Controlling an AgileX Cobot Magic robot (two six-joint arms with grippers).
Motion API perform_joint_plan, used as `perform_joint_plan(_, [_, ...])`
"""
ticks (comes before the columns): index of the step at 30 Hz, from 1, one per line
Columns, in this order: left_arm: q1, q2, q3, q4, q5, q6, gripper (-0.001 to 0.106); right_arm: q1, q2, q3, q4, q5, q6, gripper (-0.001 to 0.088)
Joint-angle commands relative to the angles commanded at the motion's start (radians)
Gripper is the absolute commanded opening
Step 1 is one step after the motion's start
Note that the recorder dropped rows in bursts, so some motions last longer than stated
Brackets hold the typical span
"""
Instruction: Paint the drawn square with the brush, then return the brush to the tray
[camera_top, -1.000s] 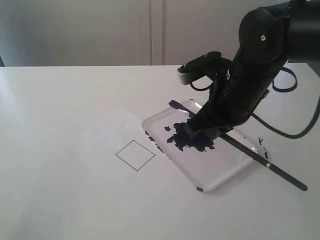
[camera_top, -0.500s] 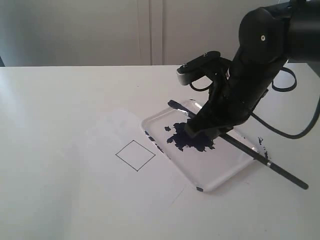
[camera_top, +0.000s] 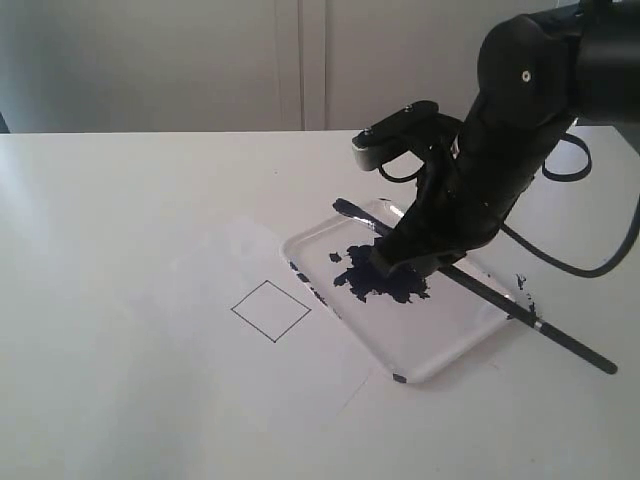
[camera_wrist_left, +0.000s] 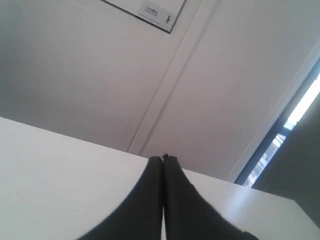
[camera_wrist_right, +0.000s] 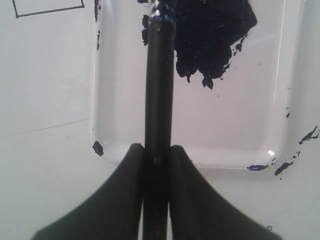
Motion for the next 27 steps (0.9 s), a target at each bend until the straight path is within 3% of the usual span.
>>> perform_joint_plan(6, [0.000, 0.199, -0.061, 0.114, -0.010, 0.003, 0.000, 0.000, 0.000, 0.000, 0.000, 0.002, 0.000, 0.0000])
perform_joint_plan(16, [0.000, 0.584, -0.063, 0.114, -0.025, 0.003, 0.000, 0.000, 0.000, 0.000, 0.020, -0.002, 0.000, 0.0000])
perform_joint_plan(27, [0.000, 0.649, -0.063, 0.114, -0.043, 0.003, 0.000, 0.000, 0.000, 0.000, 0.053, 0.006, 0.000, 0.0000])
